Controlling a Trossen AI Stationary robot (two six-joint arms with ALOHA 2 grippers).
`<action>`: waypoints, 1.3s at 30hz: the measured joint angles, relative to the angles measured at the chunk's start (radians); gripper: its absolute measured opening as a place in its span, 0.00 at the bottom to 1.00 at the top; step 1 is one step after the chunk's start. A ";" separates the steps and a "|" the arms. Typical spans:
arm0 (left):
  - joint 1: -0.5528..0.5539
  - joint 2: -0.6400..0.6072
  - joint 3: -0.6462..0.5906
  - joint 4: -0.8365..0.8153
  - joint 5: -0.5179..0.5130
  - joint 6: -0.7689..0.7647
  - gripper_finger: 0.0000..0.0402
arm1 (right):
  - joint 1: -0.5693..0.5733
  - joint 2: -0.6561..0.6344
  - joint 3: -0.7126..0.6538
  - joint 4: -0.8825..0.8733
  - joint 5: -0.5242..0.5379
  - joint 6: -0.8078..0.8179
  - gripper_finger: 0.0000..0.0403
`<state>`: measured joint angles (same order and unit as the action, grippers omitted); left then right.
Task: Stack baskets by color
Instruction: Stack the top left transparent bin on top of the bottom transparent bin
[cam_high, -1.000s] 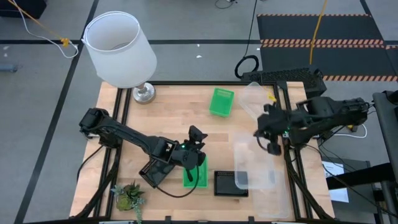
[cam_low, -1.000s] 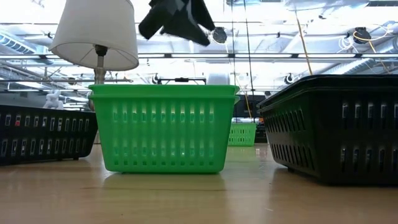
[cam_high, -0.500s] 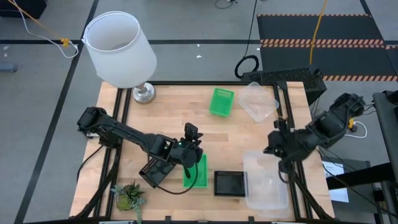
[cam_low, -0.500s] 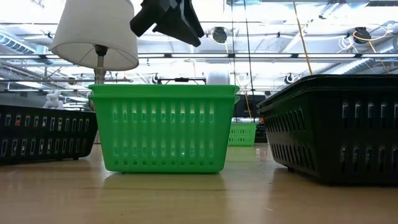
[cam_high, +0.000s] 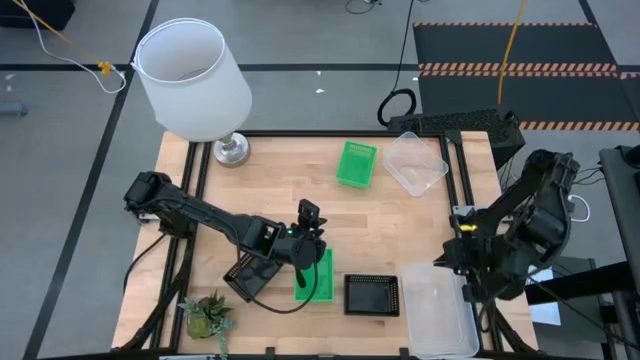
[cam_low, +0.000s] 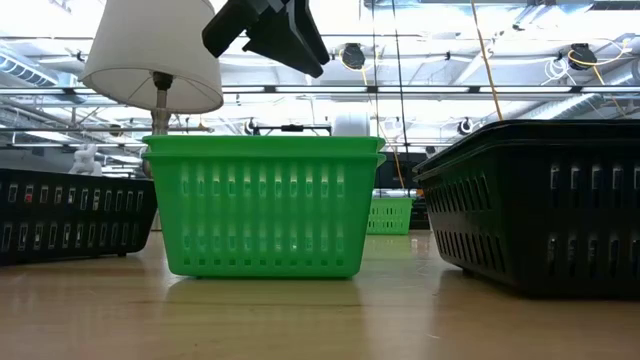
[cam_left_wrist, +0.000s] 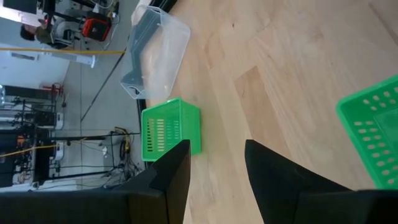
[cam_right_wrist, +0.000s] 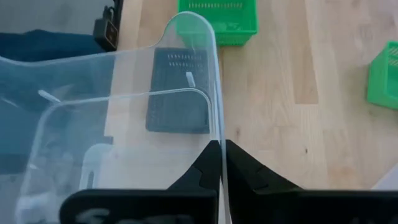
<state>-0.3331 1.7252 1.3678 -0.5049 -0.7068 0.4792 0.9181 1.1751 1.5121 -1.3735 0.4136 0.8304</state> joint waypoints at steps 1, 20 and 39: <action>0.001 0.000 0.000 0.000 0.003 -0.003 0.38 | 0.011 -0.002 -0.017 0.003 0.005 0.015 0.00; 0.012 0.000 0.000 0.000 0.044 -0.011 0.38 | 0.086 -0.293 -0.579 0.369 -0.001 0.157 0.00; 0.039 0.000 -0.001 0.001 0.088 -0.022 0.38 | 0.137 -0.397 -0.715 0.426 -0.051 0.223 0.00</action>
<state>-0.2945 1.7252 1.3670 -0.5041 -0.6184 0.4572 1.0555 0.7786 0.7971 -0.9470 0.3629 1.0534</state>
